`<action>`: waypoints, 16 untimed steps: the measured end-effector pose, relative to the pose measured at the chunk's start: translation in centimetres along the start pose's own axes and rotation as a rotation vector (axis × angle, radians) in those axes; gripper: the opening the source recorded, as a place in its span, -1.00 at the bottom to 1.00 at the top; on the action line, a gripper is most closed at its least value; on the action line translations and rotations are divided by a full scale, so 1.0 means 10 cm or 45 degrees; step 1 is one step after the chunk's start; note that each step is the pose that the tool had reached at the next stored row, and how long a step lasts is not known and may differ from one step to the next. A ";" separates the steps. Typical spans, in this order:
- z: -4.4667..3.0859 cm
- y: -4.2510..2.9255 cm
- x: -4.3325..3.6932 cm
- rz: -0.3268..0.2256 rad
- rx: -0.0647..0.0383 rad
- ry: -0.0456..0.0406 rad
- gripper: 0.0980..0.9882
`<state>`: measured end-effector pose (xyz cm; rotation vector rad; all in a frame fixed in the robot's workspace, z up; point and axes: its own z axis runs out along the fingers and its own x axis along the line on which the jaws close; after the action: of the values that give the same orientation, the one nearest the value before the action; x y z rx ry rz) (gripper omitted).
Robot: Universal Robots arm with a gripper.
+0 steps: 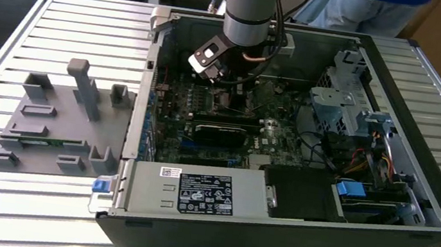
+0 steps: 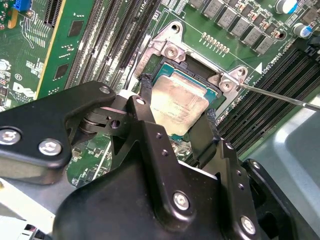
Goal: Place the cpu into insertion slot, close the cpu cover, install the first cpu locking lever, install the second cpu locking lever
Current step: 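Place the cpu into insertion slot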
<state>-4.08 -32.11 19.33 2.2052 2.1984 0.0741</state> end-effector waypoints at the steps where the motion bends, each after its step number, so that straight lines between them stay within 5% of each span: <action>1: 0.000 0.000 0.000 0.000 0.000 0.000 0.02; 3: 0.000 0.000 0.000 0.000 0.000 0.000 0.15; 16: -0.063 0.003 0.001 0.000 0.000 0.000 0.15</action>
<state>-4.09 -32.11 19.95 2.2052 2.1983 0.0739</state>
